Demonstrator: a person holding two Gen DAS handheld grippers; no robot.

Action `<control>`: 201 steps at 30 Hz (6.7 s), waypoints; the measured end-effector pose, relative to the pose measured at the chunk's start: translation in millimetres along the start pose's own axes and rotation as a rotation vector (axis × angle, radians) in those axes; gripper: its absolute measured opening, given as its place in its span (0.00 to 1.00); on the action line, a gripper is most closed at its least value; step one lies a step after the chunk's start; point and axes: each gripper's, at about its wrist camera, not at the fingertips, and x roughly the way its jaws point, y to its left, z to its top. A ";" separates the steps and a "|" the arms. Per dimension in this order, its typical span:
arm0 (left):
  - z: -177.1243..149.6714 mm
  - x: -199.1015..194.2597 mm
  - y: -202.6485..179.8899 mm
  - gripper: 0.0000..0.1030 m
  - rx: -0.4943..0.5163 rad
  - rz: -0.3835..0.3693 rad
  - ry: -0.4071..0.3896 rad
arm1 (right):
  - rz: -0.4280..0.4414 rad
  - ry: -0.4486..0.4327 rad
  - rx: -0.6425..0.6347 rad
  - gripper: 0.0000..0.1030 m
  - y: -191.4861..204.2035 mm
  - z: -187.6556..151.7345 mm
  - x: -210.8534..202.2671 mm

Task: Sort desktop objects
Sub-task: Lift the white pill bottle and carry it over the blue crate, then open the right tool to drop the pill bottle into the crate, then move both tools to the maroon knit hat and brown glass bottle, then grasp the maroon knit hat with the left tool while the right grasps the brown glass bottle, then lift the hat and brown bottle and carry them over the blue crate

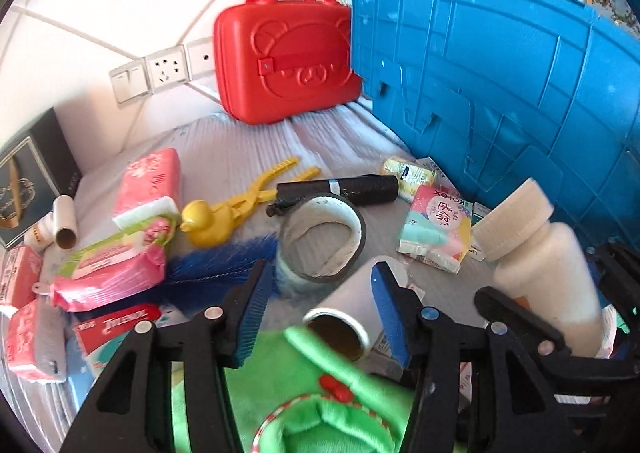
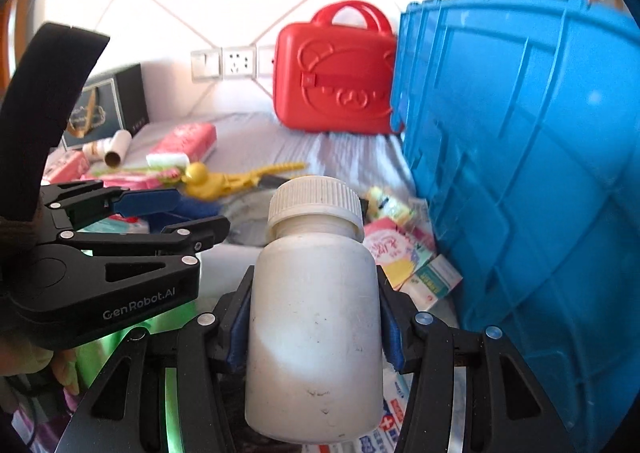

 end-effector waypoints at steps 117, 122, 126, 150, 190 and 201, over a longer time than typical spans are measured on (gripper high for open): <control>-232.7 -126.7 103.1 0.80 -0.183 0.060 0.035 | -0.003 0.076 0.078 0.98 40.3 -134.2 -85.8; -230.2 -118.0 96.3 0.89 -0.155 0.082 0.036 | -0.006 0.101 0.112 0.98 34.0 -138.4 -75.9; -228.0 -111.5 91.0 0.93 -0.180 0.132 0.031 | 0.005 0.102 0.120 0.98 33.9 -138.2 -71.9; -206.6 -84.5 82.2 0.99 -0.191 0.234 0.031 | 0.091 0.180 0.169 0.61 27.0 -132.3 -36.5; -179.7 -162.2 76.2 0.22 -0.171 0.122 -0.177 | 0.147 0.079 0.148 0.50 38.7 -110.6 -75.1; -138.8 -192.8 70.3 0.22 -0.146 0.161 -0.256 | 0.158 0.001 0.115 0.50 41.9 -85.5 -103.3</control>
